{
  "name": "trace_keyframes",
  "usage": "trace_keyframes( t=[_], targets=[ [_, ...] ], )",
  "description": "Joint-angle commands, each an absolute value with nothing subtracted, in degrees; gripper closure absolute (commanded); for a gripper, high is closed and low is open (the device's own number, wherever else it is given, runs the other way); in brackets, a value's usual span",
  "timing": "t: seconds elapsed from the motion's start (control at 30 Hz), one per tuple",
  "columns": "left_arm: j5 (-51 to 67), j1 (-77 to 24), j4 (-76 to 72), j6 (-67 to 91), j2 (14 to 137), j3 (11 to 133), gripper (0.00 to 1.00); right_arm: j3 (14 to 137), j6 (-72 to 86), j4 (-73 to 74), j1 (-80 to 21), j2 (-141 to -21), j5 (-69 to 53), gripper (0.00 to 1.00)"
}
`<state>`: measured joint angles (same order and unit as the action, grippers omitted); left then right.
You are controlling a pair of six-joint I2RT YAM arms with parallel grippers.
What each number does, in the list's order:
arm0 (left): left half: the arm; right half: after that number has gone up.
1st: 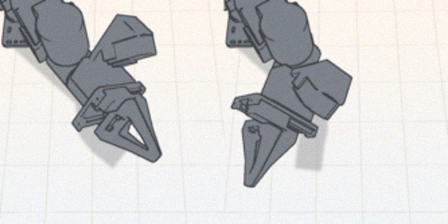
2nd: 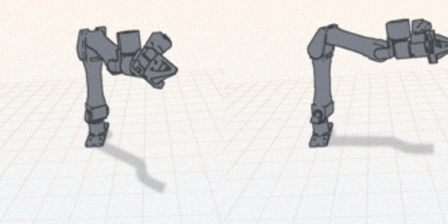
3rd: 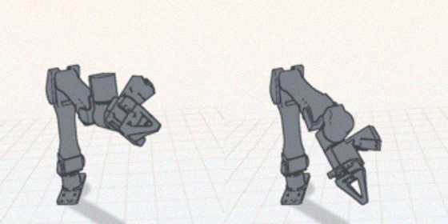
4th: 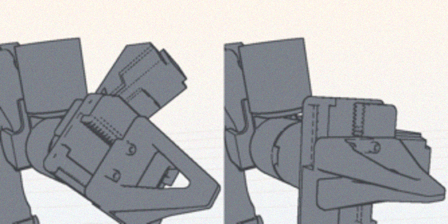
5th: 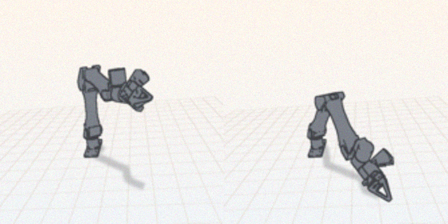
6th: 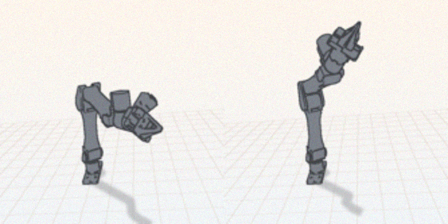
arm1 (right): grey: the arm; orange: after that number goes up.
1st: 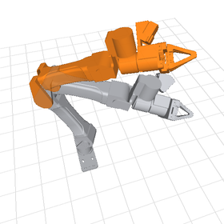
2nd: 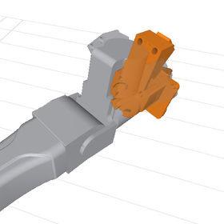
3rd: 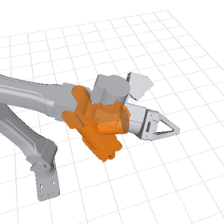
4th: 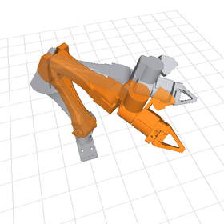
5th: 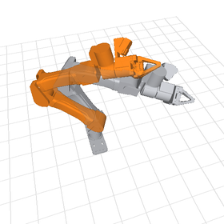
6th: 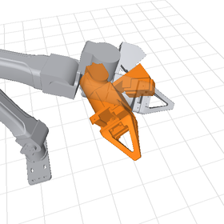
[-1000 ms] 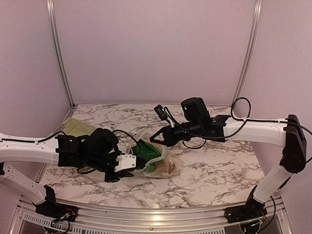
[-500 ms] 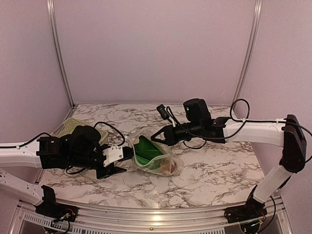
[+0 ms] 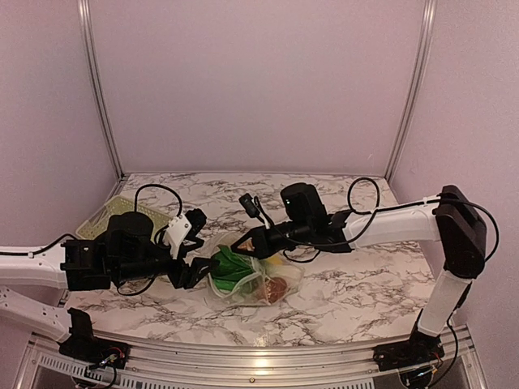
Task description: Open the zip-top bag and remove the fake food
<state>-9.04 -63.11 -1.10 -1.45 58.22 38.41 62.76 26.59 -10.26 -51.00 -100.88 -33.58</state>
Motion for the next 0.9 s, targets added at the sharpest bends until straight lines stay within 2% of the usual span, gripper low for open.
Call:
trace_keyframes(
  t=[0.0,0.3,0.43,0.53,0.73,0.87],
  targets=[
    [-9.69,-63.02,-11.73,8.55,61.67,34.55,0.33,64.66,27.95,-13.75,-50.71,-102.2,-31.13,1.0],
    [-0.73,-62.44,-11.4,4.23,72.62,36.12,0.49,60.99,27.78,-13.03,-47.99,-101.13,-28.8,1.0],
    [3.66,-62.64,-14.74,0.49,71.67,32.8,0.52,58.43,27.31,-12.98,-46.23,-99.92,-28.97,1.0],
    [3.26,-63.0,-16.72,-3.83,69.93,30.51,0.56,57.47,26.19,-11.79,-45.76,-99.18,-29.53,1.0],
    [-2.01,-64.09,-12.01,-11.26,73.14,33.01,0.76,56.24,24.81,-9.68,-45.65,-97.69,-30.71,1.0],
    [-4.0,-66.43,-10.85,-15.64,74.7,33.98,0.79,55.9,25.0,-9.82,-45.35,-96.73,-31.13,1.0]
  ],
)
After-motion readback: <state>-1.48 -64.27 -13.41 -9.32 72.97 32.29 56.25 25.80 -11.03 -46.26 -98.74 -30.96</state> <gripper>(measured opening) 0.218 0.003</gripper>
